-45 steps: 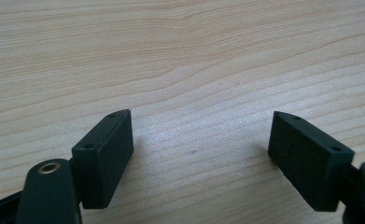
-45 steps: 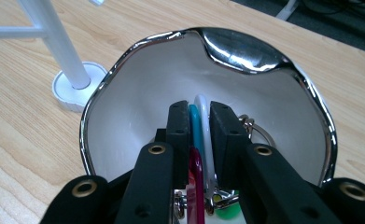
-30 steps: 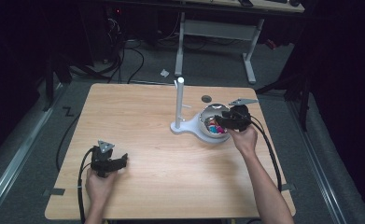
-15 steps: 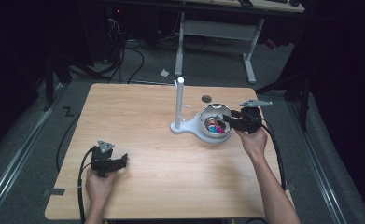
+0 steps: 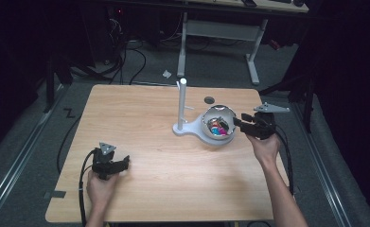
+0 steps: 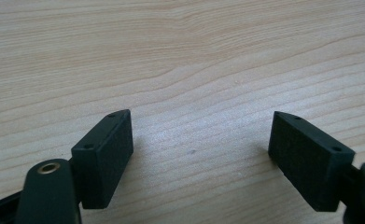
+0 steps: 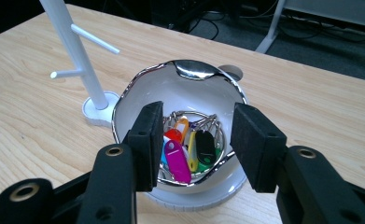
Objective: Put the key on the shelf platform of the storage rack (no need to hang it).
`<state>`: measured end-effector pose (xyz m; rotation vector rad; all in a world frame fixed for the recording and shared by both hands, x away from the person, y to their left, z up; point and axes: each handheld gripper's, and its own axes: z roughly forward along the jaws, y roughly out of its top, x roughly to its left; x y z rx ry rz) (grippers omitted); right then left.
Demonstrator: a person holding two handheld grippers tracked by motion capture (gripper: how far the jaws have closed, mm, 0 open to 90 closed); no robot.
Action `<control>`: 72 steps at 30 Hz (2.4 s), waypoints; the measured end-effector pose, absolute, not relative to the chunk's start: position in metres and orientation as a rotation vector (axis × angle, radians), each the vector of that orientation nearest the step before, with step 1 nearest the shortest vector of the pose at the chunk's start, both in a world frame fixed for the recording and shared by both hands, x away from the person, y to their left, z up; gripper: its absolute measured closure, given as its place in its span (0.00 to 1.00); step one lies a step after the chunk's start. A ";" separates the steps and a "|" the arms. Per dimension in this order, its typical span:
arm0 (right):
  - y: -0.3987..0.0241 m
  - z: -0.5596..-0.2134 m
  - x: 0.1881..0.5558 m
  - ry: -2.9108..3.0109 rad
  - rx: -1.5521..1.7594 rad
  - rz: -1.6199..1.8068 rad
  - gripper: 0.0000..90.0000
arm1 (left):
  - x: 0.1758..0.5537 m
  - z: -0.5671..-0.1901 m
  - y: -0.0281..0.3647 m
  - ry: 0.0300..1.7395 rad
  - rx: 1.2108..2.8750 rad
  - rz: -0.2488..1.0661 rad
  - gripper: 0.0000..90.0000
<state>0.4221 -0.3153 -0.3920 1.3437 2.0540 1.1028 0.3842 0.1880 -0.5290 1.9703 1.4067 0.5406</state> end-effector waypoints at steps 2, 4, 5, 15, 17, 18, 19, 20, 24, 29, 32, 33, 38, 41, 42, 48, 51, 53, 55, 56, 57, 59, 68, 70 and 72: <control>-0.317 -0.388 0.418 2.049 1.341 1.118 0.60 | 0.384 -0.529 0.188 1.404 1.975 0.543 0.25; -0.318 -0.383 0.414 2.043 1.328 1.126 0.60 | 0.384 -0.529 0.188 1.404 1.976 0.540 0.25; -0.318 -0.381 0.411 2.039 1.329 1.128 0.60 | 0.384 -0.529 0.188 1.404 1.976 0.540 0.25; -0.323 -0.369 0.391 2.033 1.318 1.136 0.61 | 0.384 -0.529 0.188 1.404 1.974 0.542 0.25; -0.323 -0.367 0.388 2.036 1.313 1.138 0.61 | 0.384 -0.529 0.188 1.403 1.975 0.542 0.25; -0.323 -0.366 0.387 2.037 1.315 1.140 0.61 | 0.384 -0.529 0.188 1.404 1.975 0.542 0.25; -0.323 -0.366 0.385 2.040 1.311 1.140 0.61 | 0.384 -0.529 0.188 1.404 1.974 0.542 0.25; -0.323 -0.365 0.383 2.041 1.309 1.137 0.61 | 0.384 -0.529 0.188 1.404 1.975 0.542 0.25; -0.321 -0.363 0.376 2.040 1.301 1.143 0.59 | 0.384 -0.529 0.188 1.406 1.972 0.541 0.25; -0.324 -0.369 0.367 2.012 1.314 1.173 0.58 | 0.384 -0.529 0.188 1.407 1.972 0.540 0.25; -0.329 -0.375 0.362 1.995 1.348 1.174 0.58 | 0.384 -0.529 0.188 1.406 1.973 0.541 0.25; -0.331 -0.376 0.360 1.984 1.360 1.187 0.58 | 0.384 -0.529 0.188 1.408 1.972 0.540 0.25; -0.341 -0.383 0.350 1.946 1.390 1.200 0.58 | 0.384 -0.529 0.188 1.406 1.973 0.541 0.25; -0.347 -0.385 0.345 1.924 1.405 1.211 0.58 | 0.384 -0.529 0.188 1.406 1.974 0.541 0.25; -0.348 -0.386 0.343 1.917 1.405 1.214 0.58 | 0.384 -0.529 0.188 1.408 1.972 0.540 0.25; -0.350 -0.390 0.336 1.908 1.407 1.214 0.57 | 0.384 -0.529 0.188 1.406 1.974 0.541 0.25; -0.350 -0.393 0.333 1.898 1.412 1.226 0.56 | 0.384 -0.529 0.188 1.406 1.972 0.542 0.25; -0.351 -0.395 0.331 1.890 1.411 1.233 0.56 | 0.384 -0.529 0.188 1.402 1.976 0.542 0.25; -0.351 -0.398 0.329 1.886 1.419 1.238 0.55 | 0.384 -0.529 0.188 1.401 1.977 0.542 0.25; -0.351 -0.399 0.329 1.887 1.418 1.237 0.55 | 0.384 -0.529 0.188 1.400 1.977 0.542 0.25; -0.351 -0.401 0.328 1.890 1.420 1.234 0.54 | 0.384 -0.529 0.188 1.400 1.978 0.542 0.25; -0.351 -0.405 0.327 1.891 1.419 1.237 0.54 | 0.384 -0.529 0.188 1.400 1.978 0.542 0.25; -0.348 -0.417 0.325 1.901 1.438 1.244 0.55 | 0.384 -0.529 0.188 1.400 1.978 0.543 0.25; -0.346 -0.421 0.325 1.903 1.438 1.246 0.55 | 0.384 -0.529 0.188 1.400 1.978 0.543 0.25; -0.345 -0.424 0.325 1.903 1.443 1.250 0.55 | 0.384 -0.529 0.188 1.400 1.978 0.543 0.25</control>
